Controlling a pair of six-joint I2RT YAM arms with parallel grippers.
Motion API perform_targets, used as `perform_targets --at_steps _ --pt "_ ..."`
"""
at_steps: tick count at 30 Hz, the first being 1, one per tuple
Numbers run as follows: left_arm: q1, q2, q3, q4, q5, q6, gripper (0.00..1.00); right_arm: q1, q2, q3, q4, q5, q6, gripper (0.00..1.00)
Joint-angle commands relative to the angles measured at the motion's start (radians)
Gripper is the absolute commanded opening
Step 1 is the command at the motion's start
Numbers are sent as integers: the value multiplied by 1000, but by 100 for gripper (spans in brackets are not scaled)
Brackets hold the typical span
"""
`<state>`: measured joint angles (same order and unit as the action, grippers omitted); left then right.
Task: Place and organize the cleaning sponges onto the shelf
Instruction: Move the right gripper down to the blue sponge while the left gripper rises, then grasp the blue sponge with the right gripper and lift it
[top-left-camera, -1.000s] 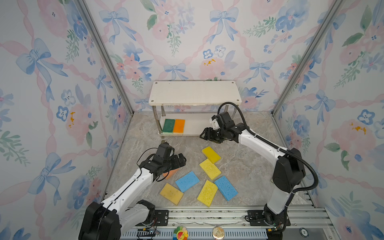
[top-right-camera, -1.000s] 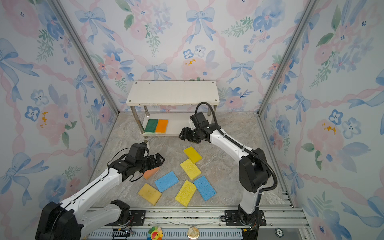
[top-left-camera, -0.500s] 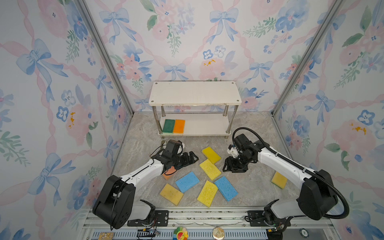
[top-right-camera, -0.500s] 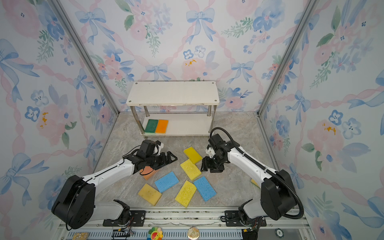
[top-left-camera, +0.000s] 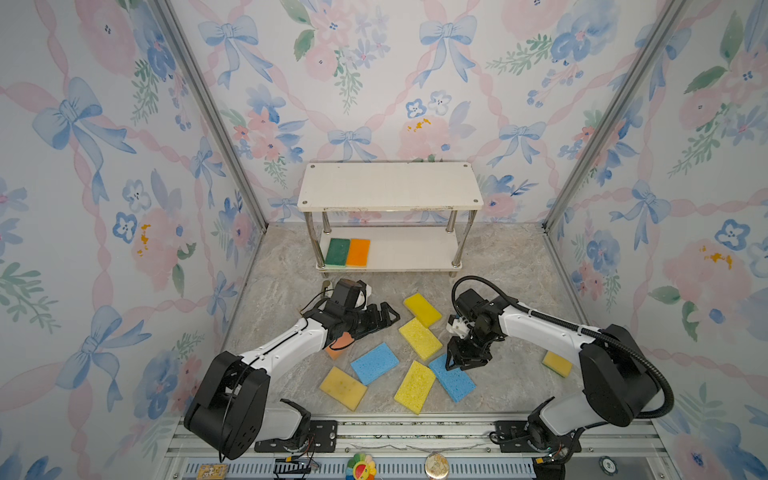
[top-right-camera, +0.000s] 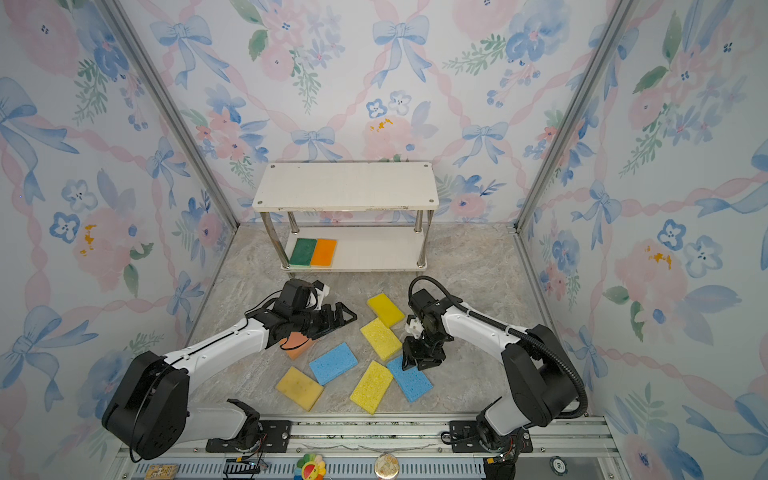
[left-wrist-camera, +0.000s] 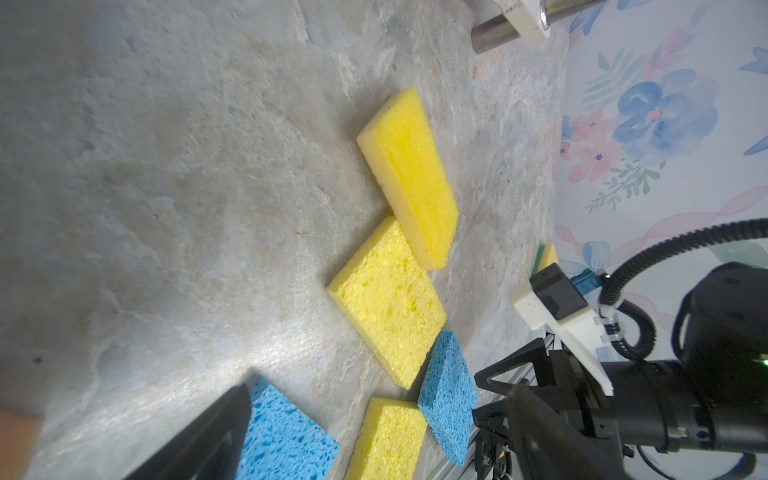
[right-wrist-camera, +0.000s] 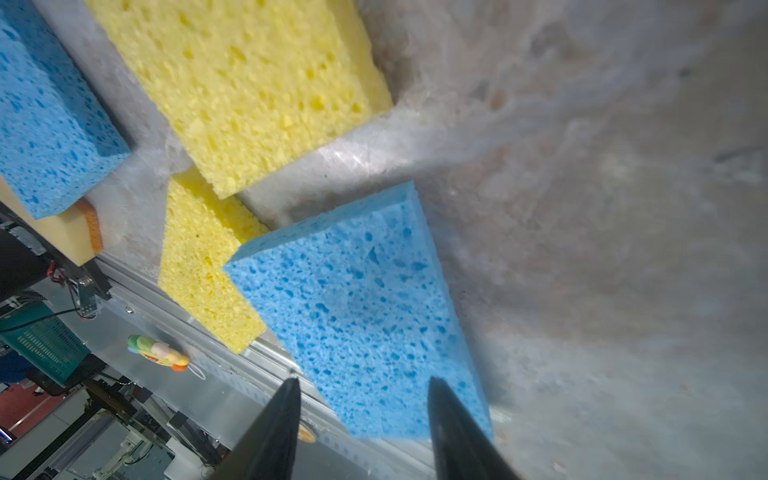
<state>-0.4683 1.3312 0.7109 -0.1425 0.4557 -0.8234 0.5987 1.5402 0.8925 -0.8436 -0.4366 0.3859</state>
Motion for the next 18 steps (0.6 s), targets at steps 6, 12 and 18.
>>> perform_targets --at_steps 6,12,18 --pt "28 -61 -55 0 41 15 98 9 12 -9 7 93 13 52" --pt "52 -79 -73 -3 55 19 98 10 51 -6 -16 147 15 52" --pt "58 -87 -81 -7 60 19 98 12 53 0 -33 176 12 57"
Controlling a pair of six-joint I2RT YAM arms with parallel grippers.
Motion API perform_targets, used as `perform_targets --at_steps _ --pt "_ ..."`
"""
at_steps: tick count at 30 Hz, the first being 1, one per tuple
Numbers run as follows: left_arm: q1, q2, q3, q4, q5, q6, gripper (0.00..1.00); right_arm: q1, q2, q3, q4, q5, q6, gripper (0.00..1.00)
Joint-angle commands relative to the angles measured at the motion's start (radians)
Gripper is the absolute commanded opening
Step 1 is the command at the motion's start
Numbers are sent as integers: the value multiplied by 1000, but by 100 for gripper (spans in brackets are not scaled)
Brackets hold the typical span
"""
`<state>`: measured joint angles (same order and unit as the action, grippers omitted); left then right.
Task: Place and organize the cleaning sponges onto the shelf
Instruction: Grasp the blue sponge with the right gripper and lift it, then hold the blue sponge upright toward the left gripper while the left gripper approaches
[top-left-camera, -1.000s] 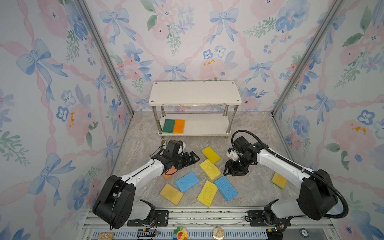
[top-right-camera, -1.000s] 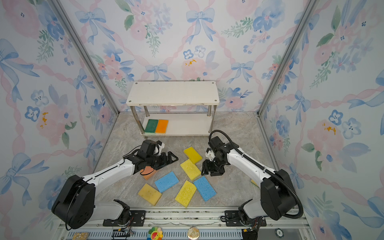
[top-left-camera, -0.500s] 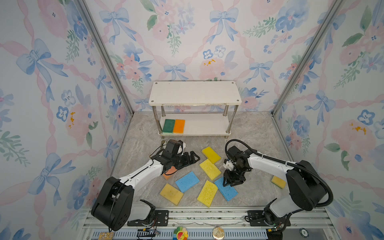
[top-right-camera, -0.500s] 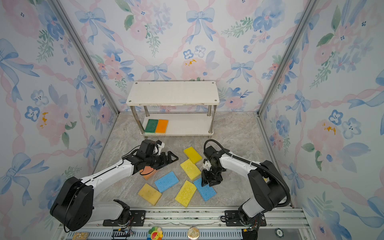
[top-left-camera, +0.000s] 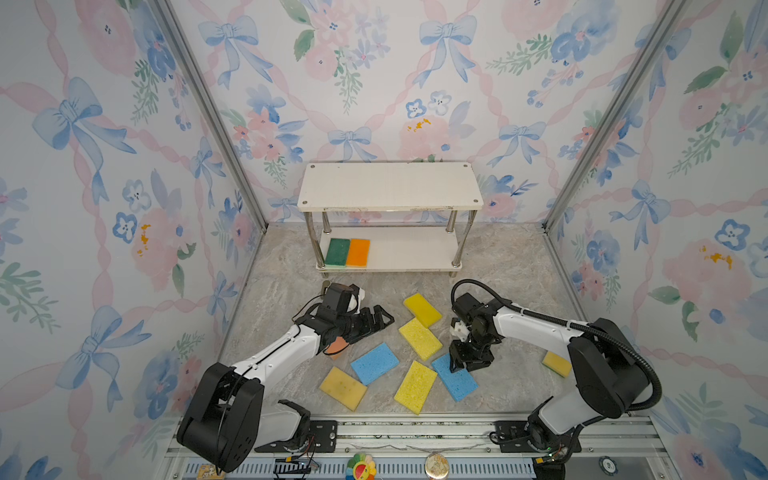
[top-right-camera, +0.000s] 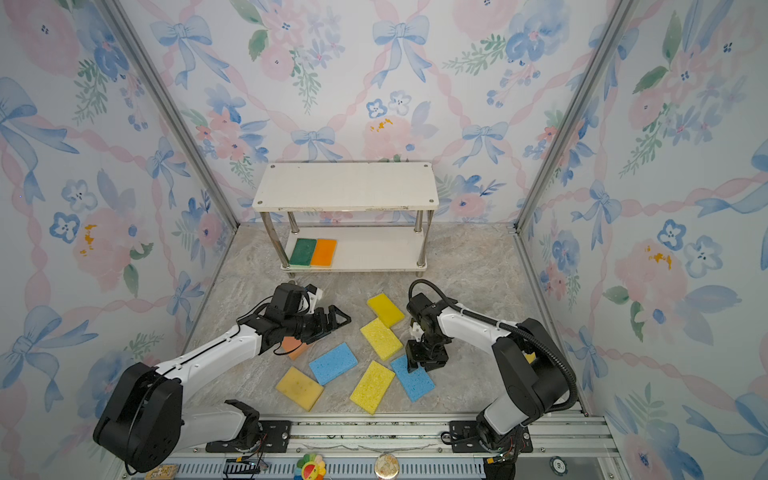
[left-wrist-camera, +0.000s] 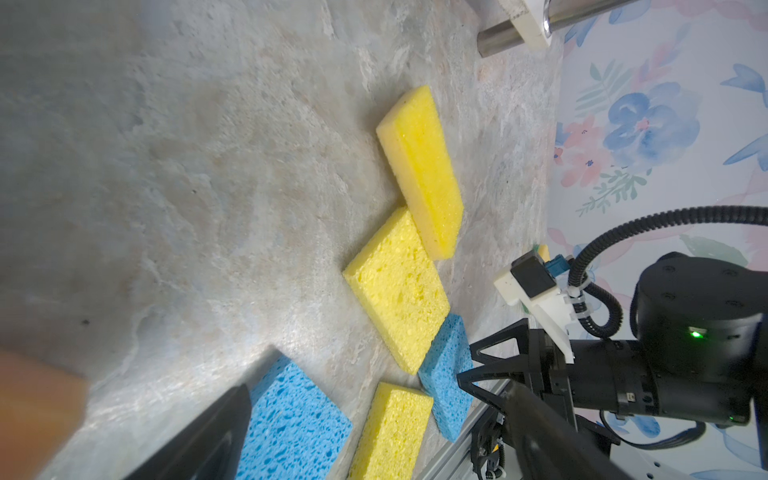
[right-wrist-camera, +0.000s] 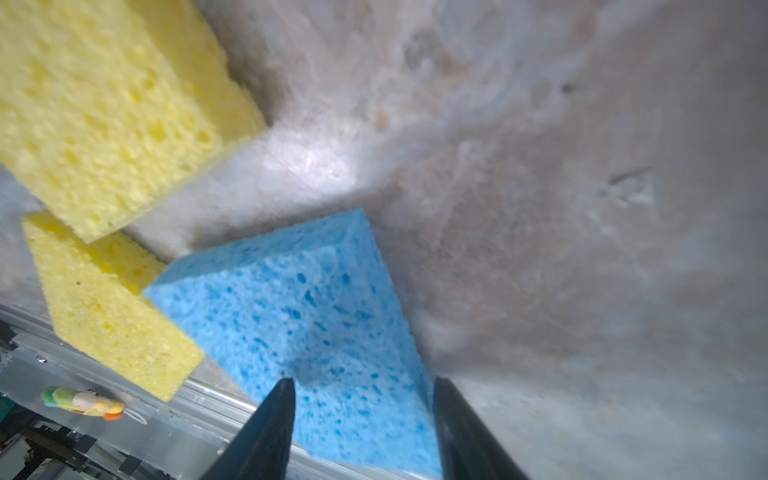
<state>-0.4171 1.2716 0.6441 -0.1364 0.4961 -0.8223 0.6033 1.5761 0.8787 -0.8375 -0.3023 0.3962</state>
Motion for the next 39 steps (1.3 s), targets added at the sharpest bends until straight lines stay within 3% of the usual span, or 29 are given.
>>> perform_targets --at_steps 1,7,17,20,27,34,39 --pt "7 -28 -16 -12 19 18 98 8 18 19 -48 45 1 57" --pt "6 -36 -24 -14 11 8 98 12 -41 65 -71 49 4 58" --pt "6 -66 -36 -13 6 -11 98 -23 39 -26 72 2 9 54" --pt "7 -81 -44 -14 2 -18 98 -20 65 -40 102 2 13 47" --pt "7 -77 -31 -12 8 -16 98 -26 -23 -39 67 48 11 12" --pt "-4 -50 25 -10 26 5 98 -125 -181 86 -79 60 0 8" --pt "-11 -42 92 68 82 -21 98 -138 -165 228 -48 -31 105 9"
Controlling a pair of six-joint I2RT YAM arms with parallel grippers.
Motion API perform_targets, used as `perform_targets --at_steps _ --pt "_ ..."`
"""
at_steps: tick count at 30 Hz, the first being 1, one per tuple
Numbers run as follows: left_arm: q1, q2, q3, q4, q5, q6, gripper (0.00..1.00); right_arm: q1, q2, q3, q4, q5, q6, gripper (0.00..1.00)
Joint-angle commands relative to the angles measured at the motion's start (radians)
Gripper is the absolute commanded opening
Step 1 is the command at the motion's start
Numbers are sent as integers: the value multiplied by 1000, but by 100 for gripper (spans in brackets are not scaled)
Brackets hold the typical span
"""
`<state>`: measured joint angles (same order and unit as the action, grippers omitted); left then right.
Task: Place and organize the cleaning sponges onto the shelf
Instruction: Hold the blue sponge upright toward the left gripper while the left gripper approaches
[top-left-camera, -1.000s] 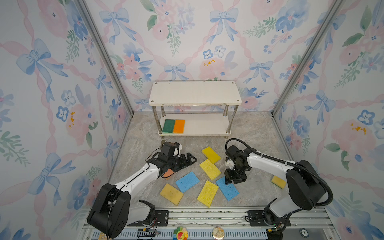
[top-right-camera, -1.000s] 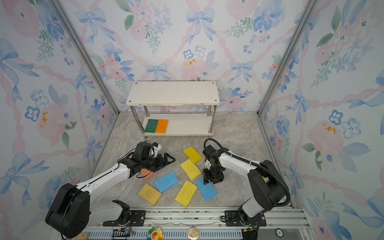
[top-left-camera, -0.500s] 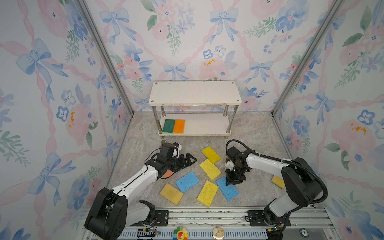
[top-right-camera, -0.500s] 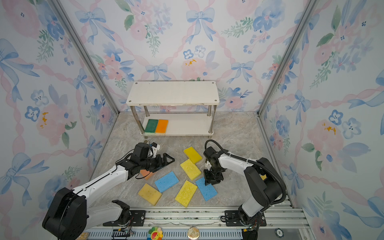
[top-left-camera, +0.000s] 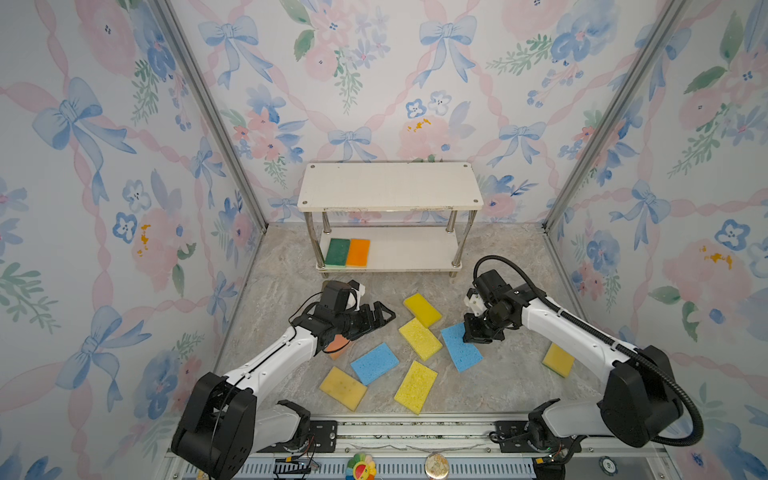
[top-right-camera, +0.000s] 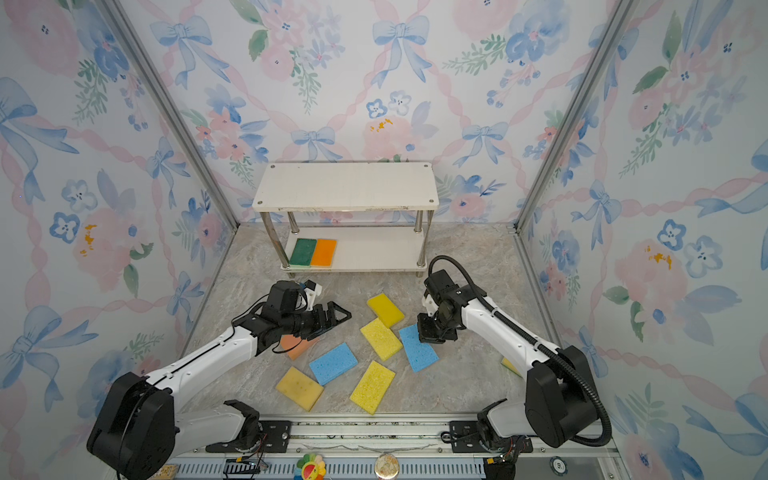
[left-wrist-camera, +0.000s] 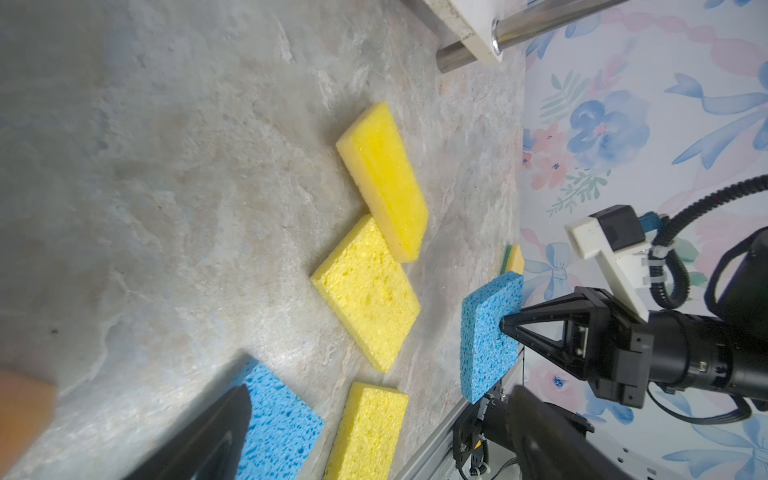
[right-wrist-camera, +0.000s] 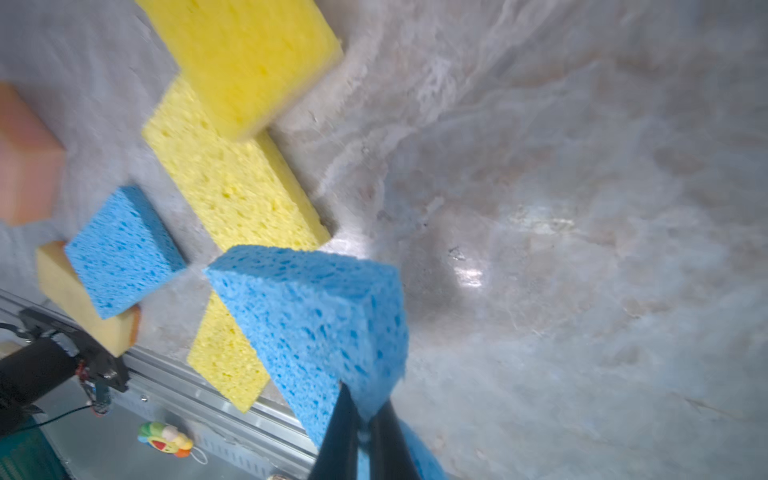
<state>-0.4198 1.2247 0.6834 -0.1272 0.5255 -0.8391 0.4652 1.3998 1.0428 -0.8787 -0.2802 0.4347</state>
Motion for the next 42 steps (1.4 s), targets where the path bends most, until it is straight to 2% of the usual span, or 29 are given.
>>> perform_targets --at_steps 1,6,12,19,22,24,25,27,30,32,35,42 --pt "-9 10 56 98 77 -27 97 8 27 90 25 -74 101 9" --pt "-18 18 47 259 143 -113 94 85 154 248 190 -163 261 8" --pt "-17 11 20 329 151 -159 86 184 312 457 214 -234 263 8" --pt "-12 -24 -31 329 104 -178 72 217 352 490 215 -259 260 7" --pt "-7 -39 -41 329 82 -182 58 217 341 469 227 -263 267 8" --pt "-6 -43 -45 329 72 -185 44 217 333 450 241 -271 275 9" --pt "-5 -42 -47 329 68 -186 38 217 328 445 247 -269 278 10" --pt "-3 -42 -47 329 63 -187 20 217 314 425 260 -269 285 17" --pt "5 -37 -40 330 63 -189 5 214 275 380 288 -274 303 39" --pt "18 -29 -29 331 74 -187 3 204 230 326 312 -279 315 47" --pt "37 -17 -10 334 96 -187 3 187 160 236 377 -310 350 54" --pt "50 1 38 344 122 -201 2 211 96 109 530 -366 414 56"
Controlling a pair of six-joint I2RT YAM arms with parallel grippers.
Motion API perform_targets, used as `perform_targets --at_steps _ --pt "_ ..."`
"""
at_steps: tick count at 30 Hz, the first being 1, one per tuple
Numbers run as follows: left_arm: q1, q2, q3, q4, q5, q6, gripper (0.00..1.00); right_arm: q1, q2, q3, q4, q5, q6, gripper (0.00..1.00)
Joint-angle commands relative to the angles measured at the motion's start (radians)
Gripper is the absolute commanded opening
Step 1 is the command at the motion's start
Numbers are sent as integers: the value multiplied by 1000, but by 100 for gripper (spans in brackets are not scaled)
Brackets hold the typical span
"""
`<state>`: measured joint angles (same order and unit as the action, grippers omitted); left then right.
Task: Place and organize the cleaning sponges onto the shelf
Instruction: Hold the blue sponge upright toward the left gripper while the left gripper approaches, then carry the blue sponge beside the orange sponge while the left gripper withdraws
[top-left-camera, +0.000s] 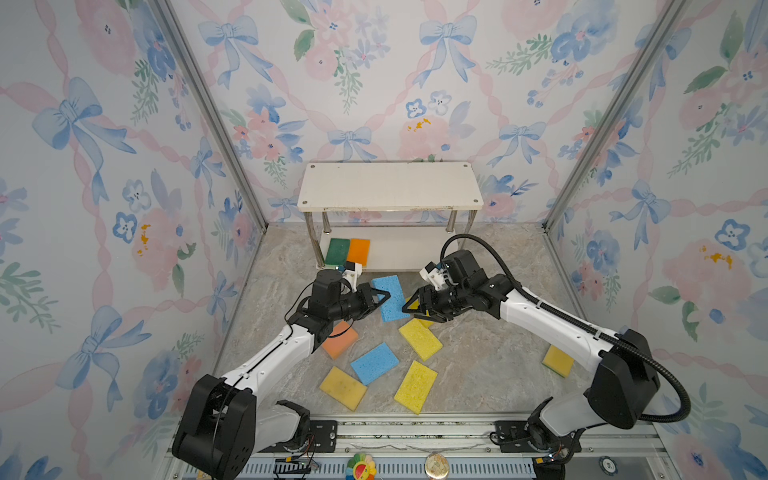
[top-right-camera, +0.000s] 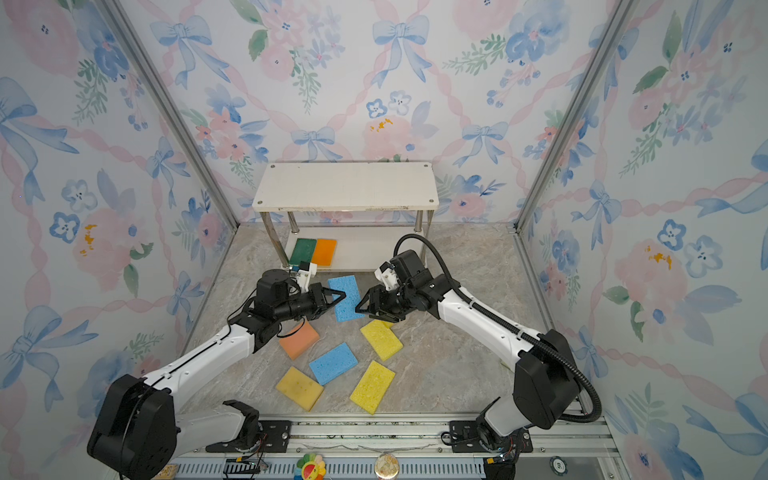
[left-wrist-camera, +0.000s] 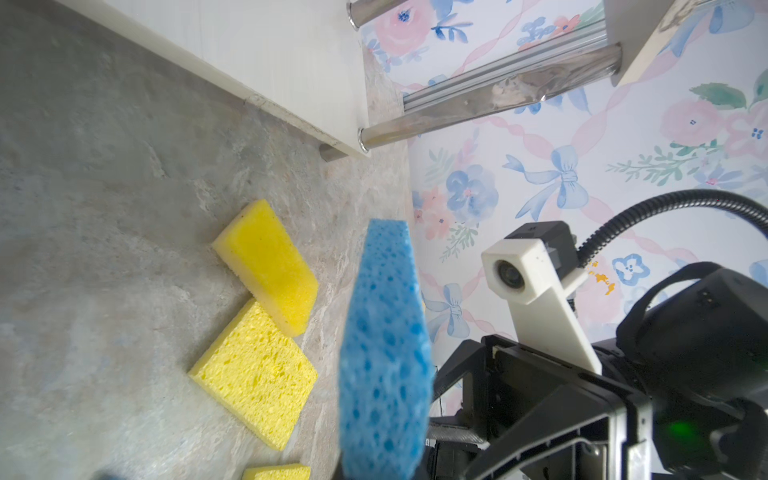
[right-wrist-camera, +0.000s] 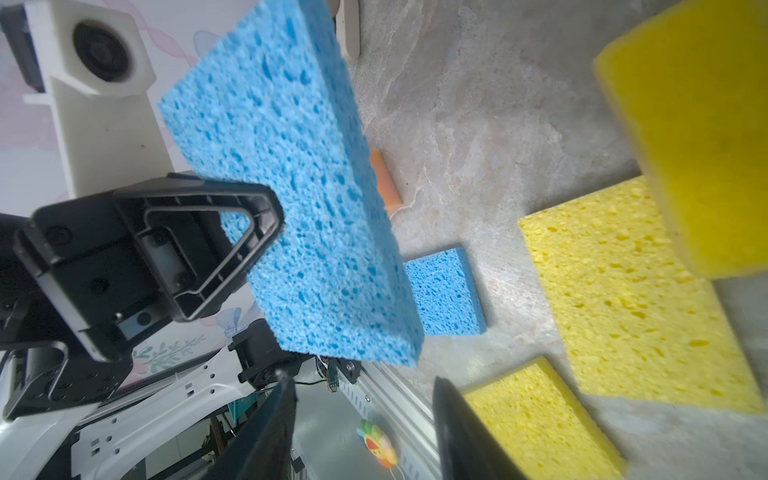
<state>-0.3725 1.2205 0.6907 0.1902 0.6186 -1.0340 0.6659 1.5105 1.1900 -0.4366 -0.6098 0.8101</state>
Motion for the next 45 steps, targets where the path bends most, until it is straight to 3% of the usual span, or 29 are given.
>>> perform_targets --at_steps 1,18,29,30,32,34,36,41,45 --pt "3 4 30 31 29 -11 2 11 -15 -50 98 -35 46 56" --pt "2 -6 0 69 45 -50 0 9 10 -58 174 -22 71 41" --pt "9 10 2 28 36 -23 1 10 -6 -59 150 25 73 13" --pt "10 7 6 -2 19 -6 8 11 -7 -61 146 36 74 13" --pt "18 -9 5 -55 -16 19 33 8 -7 -63 142 62 86 11" --pt "27 -41 0 -94 -58 32 42 11 -3 -59 150 84 100 10" --pt "37 -70 0 -172 -117 57 58 10 14 -43 143 119 117 10" --pt "58 -169 7 -490 -378 172 72 11 109 76 99 223 157 7" --pt "57 -251 9 -653 -525 206 79 15 217 191 93 290 207 6"
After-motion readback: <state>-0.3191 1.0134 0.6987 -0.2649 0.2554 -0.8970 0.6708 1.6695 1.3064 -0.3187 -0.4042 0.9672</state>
